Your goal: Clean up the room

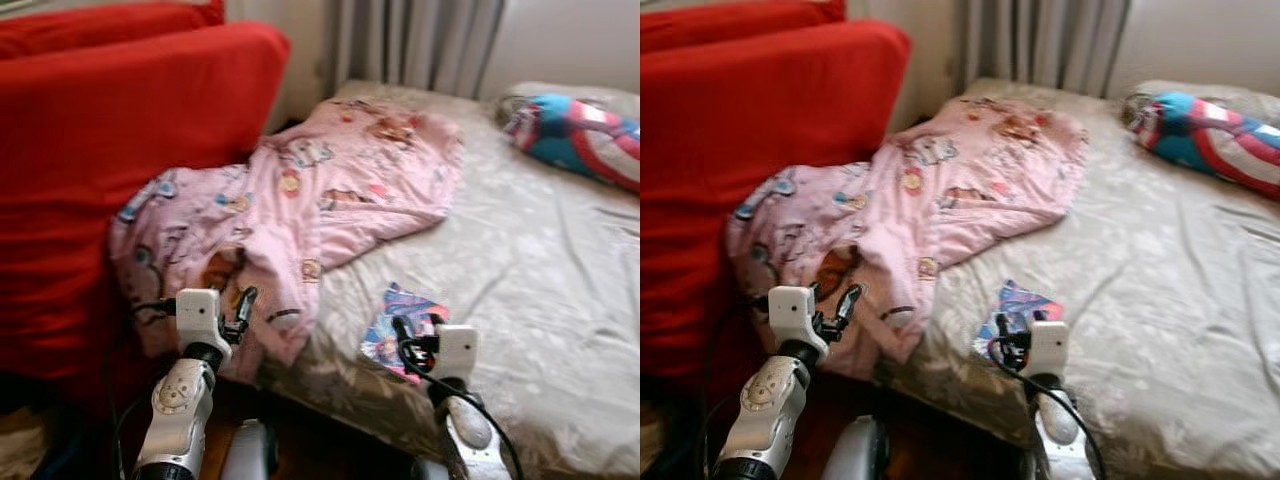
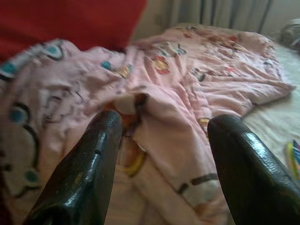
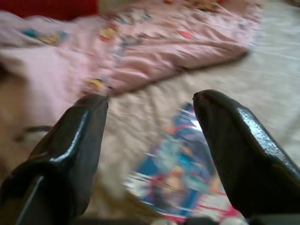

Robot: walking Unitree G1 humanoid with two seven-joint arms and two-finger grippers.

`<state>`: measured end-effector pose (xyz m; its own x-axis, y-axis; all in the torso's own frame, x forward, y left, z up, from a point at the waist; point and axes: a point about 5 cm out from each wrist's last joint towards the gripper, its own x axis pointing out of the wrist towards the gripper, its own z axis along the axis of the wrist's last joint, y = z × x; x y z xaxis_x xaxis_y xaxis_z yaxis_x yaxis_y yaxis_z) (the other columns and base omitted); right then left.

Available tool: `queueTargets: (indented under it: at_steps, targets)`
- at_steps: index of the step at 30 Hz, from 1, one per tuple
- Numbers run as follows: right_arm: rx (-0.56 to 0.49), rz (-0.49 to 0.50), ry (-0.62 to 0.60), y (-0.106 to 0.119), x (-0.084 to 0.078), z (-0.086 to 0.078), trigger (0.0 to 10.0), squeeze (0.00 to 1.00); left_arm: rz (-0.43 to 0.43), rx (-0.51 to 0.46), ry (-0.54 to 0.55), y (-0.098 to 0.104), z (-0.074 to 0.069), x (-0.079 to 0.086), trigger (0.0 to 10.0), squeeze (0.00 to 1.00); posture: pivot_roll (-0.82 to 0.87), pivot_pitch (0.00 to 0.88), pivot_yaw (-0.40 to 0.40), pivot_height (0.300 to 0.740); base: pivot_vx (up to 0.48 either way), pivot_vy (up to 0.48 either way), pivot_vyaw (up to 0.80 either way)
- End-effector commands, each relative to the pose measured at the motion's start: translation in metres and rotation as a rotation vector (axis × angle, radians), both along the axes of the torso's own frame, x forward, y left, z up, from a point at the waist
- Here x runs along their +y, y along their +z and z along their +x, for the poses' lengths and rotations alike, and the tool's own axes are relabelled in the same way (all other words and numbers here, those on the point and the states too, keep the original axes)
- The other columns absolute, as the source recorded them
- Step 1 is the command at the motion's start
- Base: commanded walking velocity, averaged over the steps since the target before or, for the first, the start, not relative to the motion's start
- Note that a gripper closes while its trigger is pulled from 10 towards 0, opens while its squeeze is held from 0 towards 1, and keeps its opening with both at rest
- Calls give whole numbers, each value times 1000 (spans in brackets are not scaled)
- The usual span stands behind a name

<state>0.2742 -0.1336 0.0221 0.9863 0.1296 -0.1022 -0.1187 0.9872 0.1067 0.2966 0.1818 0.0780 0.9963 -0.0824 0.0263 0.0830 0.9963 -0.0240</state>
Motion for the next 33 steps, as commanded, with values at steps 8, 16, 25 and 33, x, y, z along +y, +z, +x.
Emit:
queueTargets:
  at_steps: [8, 16, 25, 33]
  targets:
    - [3, -8, -20, 0, -7, -1, 10000, 0, -6, 14, -19, -1, 1, -6, 10000, 0, -40, 22, -17, 612, 0, 0, 0]
    - [3, -8, -20, 0, -7, -1, 10000, 0, -6, 14, -19, -1, 1, -6, 10000, 0, -40, 22, -17, 612, 0, 0, 0]
    - [3, -8, -20, 0, -7, -1, 10000, 0, -6, 14, -19, -1, 1, -6, 10000, 0, -40, 22, -17, 612, 0, 0, 0]
    - [4, -33, 23, -2, -8, 0, 10000, 0, -1, 15, -30, -1, 2, -7, 10000, 0, -42, 29, -11, 612, 156, 0, 0]
